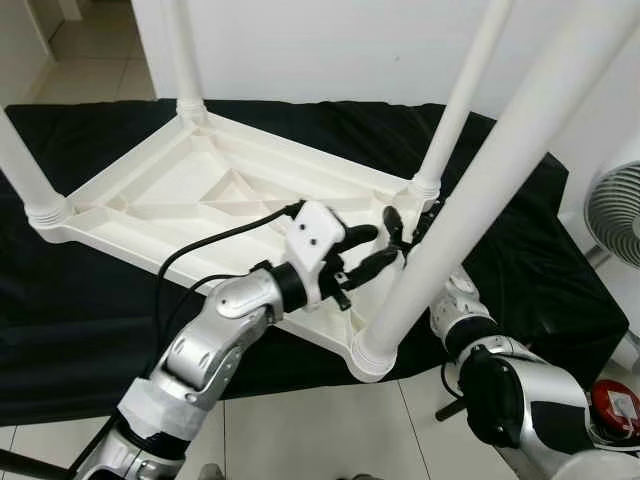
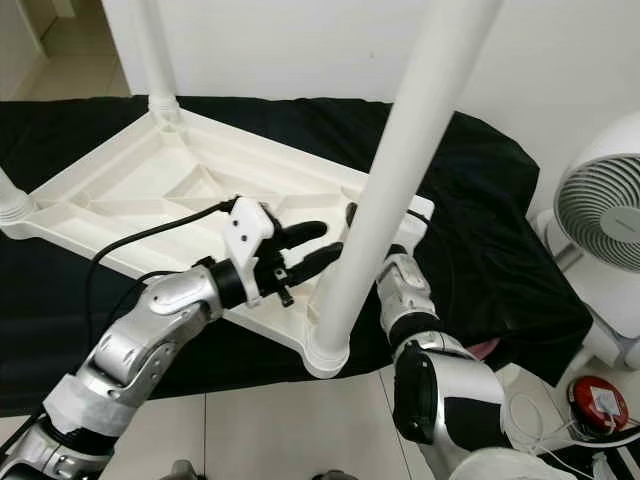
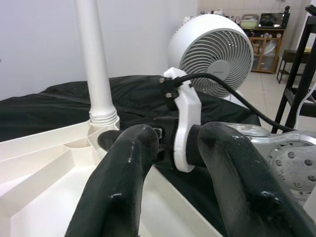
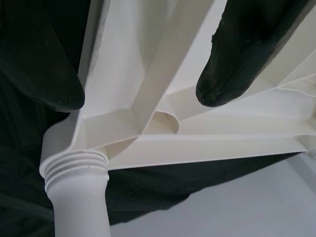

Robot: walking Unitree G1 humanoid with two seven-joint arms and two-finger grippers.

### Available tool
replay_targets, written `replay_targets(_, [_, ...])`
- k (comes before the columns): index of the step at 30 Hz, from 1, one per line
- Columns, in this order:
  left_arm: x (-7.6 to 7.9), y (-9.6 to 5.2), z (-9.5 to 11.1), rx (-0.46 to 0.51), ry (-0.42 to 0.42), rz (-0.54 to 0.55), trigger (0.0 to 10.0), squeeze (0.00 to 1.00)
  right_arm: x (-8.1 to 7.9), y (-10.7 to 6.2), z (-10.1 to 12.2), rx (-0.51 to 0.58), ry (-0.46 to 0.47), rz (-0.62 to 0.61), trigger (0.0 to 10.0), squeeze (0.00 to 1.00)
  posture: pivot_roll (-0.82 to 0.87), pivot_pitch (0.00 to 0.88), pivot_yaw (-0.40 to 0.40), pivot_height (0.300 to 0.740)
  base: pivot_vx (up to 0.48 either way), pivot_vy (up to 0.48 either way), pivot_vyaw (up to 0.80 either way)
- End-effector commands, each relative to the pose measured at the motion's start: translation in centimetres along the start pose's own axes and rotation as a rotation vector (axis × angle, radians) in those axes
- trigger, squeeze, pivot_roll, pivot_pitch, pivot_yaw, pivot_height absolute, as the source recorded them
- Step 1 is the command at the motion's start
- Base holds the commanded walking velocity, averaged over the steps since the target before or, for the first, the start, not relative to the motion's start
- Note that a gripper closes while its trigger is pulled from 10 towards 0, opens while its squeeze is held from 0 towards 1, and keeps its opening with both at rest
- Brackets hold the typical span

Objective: Building children table

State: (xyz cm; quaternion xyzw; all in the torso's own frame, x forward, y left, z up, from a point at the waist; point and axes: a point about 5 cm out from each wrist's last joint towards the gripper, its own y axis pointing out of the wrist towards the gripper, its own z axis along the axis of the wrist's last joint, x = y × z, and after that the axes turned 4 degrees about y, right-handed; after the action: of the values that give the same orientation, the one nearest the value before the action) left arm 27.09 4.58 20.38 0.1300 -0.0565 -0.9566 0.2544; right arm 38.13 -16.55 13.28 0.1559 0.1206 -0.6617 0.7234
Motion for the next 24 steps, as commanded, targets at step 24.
replay_targets(24, [1.7, -7.0, -3.1, -0.184, -0.004, -0.257, 10.0, 0.0, 1.2, -9.1, 1.6, 0.034, -0.353, 0.455, 10.0, 0.0, -0.04, 0.0, -0.069, 0.74, 0.0, 0.0, 0.0])
